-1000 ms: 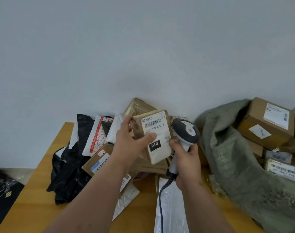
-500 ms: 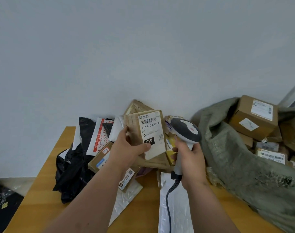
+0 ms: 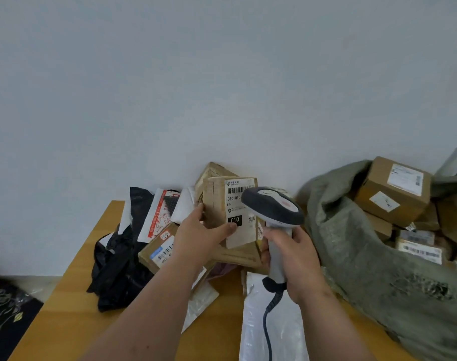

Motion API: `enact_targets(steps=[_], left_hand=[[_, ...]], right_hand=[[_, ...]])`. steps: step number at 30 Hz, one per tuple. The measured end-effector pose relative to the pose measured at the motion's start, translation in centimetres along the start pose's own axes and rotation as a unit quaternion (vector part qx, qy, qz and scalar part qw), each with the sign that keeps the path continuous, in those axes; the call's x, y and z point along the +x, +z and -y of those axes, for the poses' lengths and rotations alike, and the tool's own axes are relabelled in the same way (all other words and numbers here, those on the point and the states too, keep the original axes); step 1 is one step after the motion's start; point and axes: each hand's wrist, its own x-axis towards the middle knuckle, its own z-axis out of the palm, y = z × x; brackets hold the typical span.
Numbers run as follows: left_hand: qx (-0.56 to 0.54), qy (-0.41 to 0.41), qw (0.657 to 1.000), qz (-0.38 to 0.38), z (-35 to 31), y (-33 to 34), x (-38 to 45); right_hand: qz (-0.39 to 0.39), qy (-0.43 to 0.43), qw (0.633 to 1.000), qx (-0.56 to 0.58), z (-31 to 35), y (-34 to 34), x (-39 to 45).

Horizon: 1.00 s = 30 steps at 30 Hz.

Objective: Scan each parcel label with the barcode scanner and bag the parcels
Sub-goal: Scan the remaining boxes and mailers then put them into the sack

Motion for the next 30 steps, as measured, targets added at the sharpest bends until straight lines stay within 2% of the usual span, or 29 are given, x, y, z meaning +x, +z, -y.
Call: enact_targets(steps=[5, 17, 23, 30], left_hand=[[0.034, 0.001, 0.999, -0.024, -1.1, 3.4, -1.0], [0.011, -0.022, 0.998, -0.058, -3.5, 10.0, -3.9], [-0.008, -0.033, 0.997, -0.066, -3.6, 11.4, -4.7], [-0.004, -0.023, 0.998, -0.057, -3.6, 11.5, -4.8]], right_hand=[[0.003, 0.008, 1.0, 0.0, 0.7, -3.8, -0.1], [0.045, 0.026, 0.998, 0.02, 2.4, -11.2, 0.4], [0.065, 0.027, 0.997, 0.015, 2.3, -13.1, 0.4], [0.049, 0.024, 0.998, 0.01, 2.2, -13.2, -0.3]])
